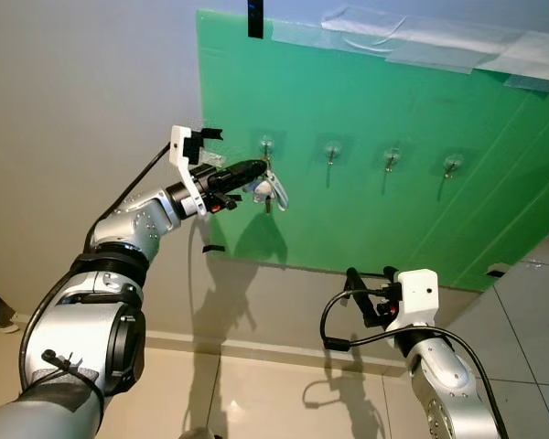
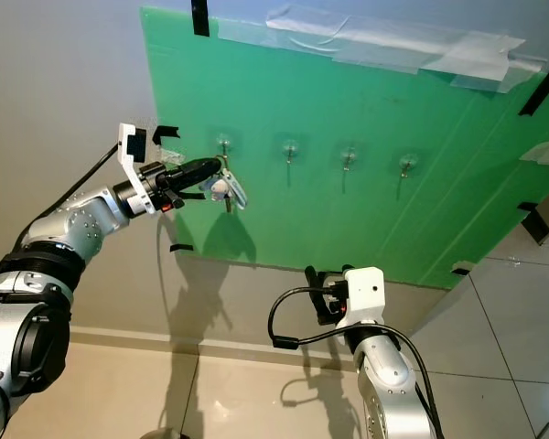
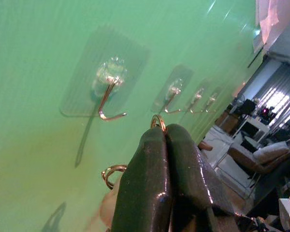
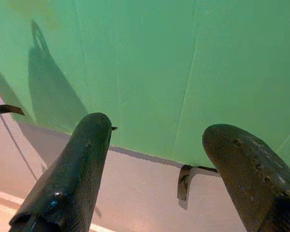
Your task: Hang keys on a hook
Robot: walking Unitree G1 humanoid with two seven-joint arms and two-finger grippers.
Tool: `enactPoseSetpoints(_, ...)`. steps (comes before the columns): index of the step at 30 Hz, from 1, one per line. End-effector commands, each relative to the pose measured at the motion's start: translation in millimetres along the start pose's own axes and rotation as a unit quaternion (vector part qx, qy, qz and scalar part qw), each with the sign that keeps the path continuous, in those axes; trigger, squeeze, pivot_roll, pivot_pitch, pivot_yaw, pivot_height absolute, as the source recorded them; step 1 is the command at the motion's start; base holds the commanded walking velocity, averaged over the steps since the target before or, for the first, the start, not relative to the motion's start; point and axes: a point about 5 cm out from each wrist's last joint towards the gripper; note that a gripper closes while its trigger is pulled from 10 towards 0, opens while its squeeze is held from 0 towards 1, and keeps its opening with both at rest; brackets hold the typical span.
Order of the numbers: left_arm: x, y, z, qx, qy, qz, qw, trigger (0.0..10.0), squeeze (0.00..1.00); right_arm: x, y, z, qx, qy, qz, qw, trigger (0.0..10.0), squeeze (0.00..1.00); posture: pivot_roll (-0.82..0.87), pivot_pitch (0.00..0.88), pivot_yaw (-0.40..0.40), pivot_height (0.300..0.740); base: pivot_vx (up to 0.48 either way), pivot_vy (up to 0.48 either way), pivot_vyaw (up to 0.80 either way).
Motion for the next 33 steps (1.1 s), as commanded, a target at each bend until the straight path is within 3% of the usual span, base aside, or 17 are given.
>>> enactPoseSetpoints(1, 7.3, 13.8, 4.6, 0.013, -0.005, 0.02, 1.0, 10.0, 0.0, 1.2, 6.1, 4.8, -0.007, -0.001, 0.006, 1.0, 10.0, 0.0, -0.03, 0.0, -0.052, 0.74, 0.0, 0.0, 0.0)
enactPoseSetpoints(6, 6.3, 21.7, 1.5, 0.004, 0.019, 0.06, 0.998, 10.0, 0.0, -1.0, 16.6, -1.5, 0.013, 0.03, 0.042, 0.999, 10.0, 0.0, -0.04, 0.0, -0.053, 0.74, 0.0, 0.0, 0.0)
enactPoseSetpoints(8, 6.5, 22.2, 1.5, 0.001, 0.02, 0.065, 0.998, 10.0, 0.0, -4.2, 30.3, -4.4, 0.022, 0.045, 0.086, 0.995, 10.0, 0.0, -0.04, 0.0, -0.053, 0.74, 0.0, 0.0, 0.0)
enactPoseSetpoints(13, 6.8, 20.0, 0.8, -0.003, 0.022, 0.064, 0.998, 10.0, 0.0, -5.4, 42.9, -4.9, 0.032, 0.05, 0.118, 0.991, 10.0, 0.0, -0.04, 0.0, -0.05, 0.74, 0.0, 0.0, 0.0)
enactPoseSetpoints(23, 7.4, 7.6, 1.0, -0.017, 0.006, 0.046, 0.999, 10.0, 0.0, -8.1, 44.0, -11.1, 0.049, 0.058, 0.116, 0.99, 10.0, 0.0, -0.04, 0.0, -0.042, 0.74, 0.0, 0.0, 0.0)
enactPoseSetpoints(26, 6.8, -2.9, 1.4, -0.006, -0.003, 0.018, 1.0, 10.0, 0.0, -8.3, 40.4, -11.4, 0.041, 0.06, 0.105, 0.992, 10.0, 0.0, -0.04, 0.0, -0.042, 0.74, 0.0, 0.0, 0.0)
enactPoseSetpoints(33, 3.8, -10.6, 1.2, 0.004, -0.01, 0.0, 1.0, 10.0, 0.0, -9.1, 37.7, -13.0, 0.035, 0.062, 0.096, 0.993, 10.0, 0.0, -0.04, 0.0, -0.038, 0.74, 0.0, 0.0, 0.0)
Point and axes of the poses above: a point about 5 cm out from each wrist's last joint towards the gripper, its own x axis pointing out of the wrist towards the gripper, its own y axis along the axis of the wrist's last joint, z = x × y, and after that the axes turned 6 degrees about -x, right-handed
